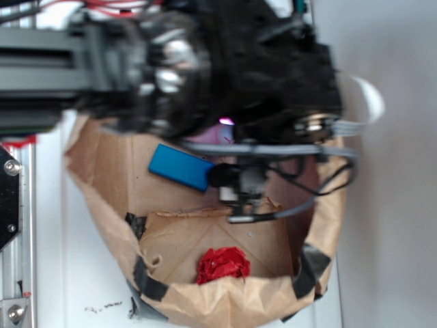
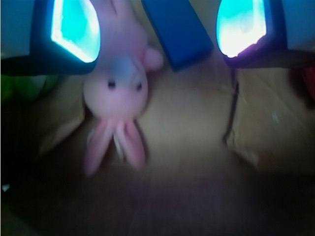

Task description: Grab the pink bunny.

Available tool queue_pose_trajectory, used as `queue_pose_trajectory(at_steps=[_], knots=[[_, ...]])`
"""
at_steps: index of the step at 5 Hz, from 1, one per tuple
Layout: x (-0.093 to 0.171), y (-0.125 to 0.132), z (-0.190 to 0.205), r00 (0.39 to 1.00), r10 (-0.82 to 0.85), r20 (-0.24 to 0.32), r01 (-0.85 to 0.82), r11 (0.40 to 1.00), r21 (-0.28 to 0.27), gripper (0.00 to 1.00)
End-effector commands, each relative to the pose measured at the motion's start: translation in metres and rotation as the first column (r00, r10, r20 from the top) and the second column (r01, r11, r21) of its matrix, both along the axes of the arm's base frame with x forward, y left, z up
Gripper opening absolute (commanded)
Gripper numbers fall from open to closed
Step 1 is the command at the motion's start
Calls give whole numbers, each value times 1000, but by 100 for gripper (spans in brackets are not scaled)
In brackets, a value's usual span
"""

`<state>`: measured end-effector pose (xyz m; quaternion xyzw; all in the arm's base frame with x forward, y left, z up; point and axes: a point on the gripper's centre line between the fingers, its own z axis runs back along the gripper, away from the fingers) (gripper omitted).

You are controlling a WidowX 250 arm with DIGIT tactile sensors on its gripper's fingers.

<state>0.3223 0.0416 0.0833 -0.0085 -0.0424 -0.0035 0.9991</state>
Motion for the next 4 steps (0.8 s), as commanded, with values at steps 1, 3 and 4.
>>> queue_pose_trajectory(at_steps=[1,3,4], knots=[[40,7,16,992,48,118,-49,999,6,100],[52,31,-10,990,-26,140,6,990,139,100],[44,37,-19,993,-66,93,48,982,181,100]])
